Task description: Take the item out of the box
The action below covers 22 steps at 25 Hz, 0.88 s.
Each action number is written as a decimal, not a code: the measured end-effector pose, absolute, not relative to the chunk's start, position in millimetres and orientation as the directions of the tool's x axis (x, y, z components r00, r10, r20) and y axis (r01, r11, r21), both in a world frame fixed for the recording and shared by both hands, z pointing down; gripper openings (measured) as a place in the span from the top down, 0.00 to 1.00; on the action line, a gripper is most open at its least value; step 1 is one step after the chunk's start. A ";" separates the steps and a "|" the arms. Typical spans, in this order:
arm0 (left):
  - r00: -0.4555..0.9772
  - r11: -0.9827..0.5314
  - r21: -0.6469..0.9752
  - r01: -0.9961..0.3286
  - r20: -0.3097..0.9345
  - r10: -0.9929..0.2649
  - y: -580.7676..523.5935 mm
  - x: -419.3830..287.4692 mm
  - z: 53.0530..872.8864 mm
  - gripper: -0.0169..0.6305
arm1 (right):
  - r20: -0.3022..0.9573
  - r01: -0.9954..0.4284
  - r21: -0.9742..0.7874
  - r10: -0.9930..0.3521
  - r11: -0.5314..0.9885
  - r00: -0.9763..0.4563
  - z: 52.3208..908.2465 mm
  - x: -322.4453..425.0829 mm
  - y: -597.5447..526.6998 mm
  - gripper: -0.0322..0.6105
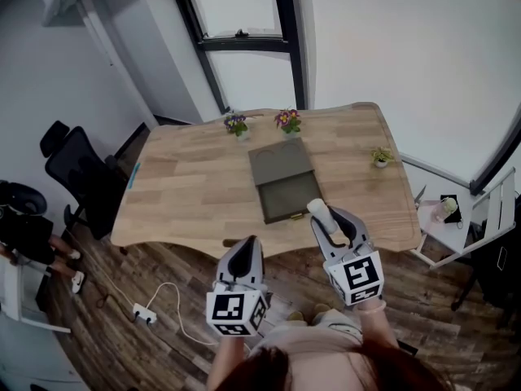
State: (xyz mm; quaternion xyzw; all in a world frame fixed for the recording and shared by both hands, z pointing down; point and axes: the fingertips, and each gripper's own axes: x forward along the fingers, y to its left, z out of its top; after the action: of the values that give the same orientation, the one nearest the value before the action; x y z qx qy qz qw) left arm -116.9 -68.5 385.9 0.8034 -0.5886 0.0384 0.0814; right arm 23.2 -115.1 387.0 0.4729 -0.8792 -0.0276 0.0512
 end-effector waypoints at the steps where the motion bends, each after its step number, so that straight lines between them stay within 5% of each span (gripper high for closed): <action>1: 0.308 -0.297 0.088 -0.951 0.155 -0.939 -68.7 -118.9 385.5 0.97 | 0.062 -0.831 0.102 -0.837 0.547 -0.543 385.3 21.2 -114.4 0.75; 22: 0.397 -0.390 0.079 -0.917 0.126 -0.909 -42.5 -154.7 384.6 0.97 | 0.053 -0.855 0.133 -0.865 0.501 -0.499 368.7 -13.8 -80.4 0.75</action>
State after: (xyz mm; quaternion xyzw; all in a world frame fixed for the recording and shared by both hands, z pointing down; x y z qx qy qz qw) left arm -154.7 -42.5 384.6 0.8332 -0.5480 0.0312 0.0677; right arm -13.8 -80.4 368.7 0.4975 -0.8645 -0.0448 0.0561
